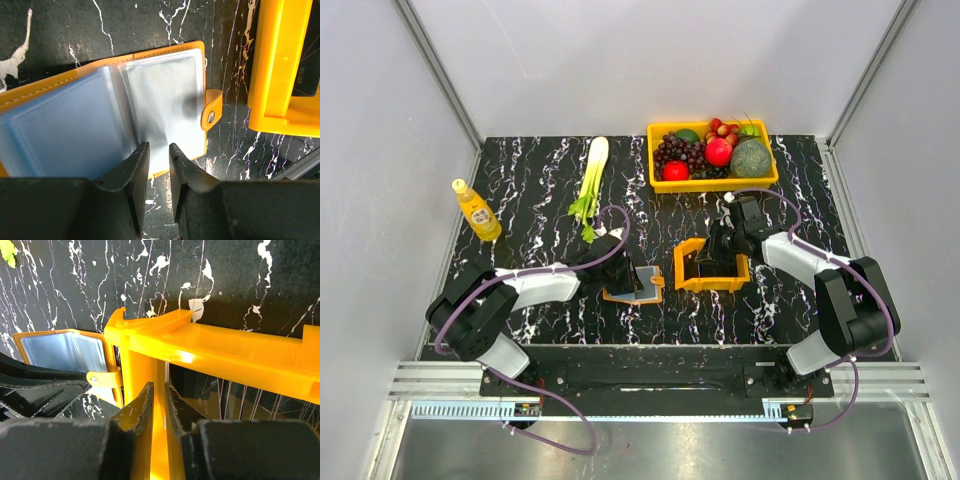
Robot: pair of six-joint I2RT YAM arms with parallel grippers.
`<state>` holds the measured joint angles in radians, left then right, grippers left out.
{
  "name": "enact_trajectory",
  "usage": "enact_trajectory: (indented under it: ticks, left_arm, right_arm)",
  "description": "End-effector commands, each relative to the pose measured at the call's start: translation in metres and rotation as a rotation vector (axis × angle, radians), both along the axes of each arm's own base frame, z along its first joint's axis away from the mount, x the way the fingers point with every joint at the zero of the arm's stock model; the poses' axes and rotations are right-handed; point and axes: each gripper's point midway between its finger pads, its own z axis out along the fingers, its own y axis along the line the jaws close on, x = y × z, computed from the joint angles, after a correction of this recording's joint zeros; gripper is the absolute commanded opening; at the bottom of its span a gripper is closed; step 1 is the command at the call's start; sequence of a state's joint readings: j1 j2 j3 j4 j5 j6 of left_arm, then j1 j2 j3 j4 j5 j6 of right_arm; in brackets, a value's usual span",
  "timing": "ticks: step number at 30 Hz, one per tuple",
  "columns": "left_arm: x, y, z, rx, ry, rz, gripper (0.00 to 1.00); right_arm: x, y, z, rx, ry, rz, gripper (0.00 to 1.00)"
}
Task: Put the credit cards into the card holder
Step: Pick up the credit card from the storage box.
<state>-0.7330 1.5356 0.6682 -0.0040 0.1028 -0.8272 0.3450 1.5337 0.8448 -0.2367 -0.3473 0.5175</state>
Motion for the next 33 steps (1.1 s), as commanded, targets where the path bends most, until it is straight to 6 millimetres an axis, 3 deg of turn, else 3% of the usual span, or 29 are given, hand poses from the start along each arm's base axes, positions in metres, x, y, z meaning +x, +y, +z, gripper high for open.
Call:
enact_trajectory:
  ticks: [1, 10, 16, 20, 25, 33]
  left_arm:
    - [-0.004, -0.001, -0.008, 0.019, 0.023, -0.026, 0.27]
    - [-0.004, -0.003, -0.006, 0.009, 0.020, -0.029, 0.27]
    - [-0.004, -0.002, -0.006, 0.012, 0.020, -0.027, 0.26]
    - [-0.004, -0.001, -0.008, 0.016, 0.022, -0.028, 0.26]
    - [-0.005, -0.001, -0.009, 0.017, 0.027, -0.031, 0.26]
    - [-0.005, -0.001, -0.011, 0.020, 0.035, -0.033, 0.26]
  right_arm:
    - [0.006, 0.004, 0.009, -0.013, -0.036, 0.021, 0.19]
    - [0.008, 0.021, 0.023, 0.035, -0.068, 0.053, 0.24]
    - [0.003, 0.029, 0.013, -0.024, -0.055, 0.084, 0.22]
    - [0.005, 0.023, 0.004, -0.106, -0.048, 0.061, 0.21]
    - [0.006, 0.017, 0.000, -0.168, -0.052, 0.046, 0.22]
    - [0.005, 0.027, -0.001, -0.195, -0.049, 0.074, 0.25]
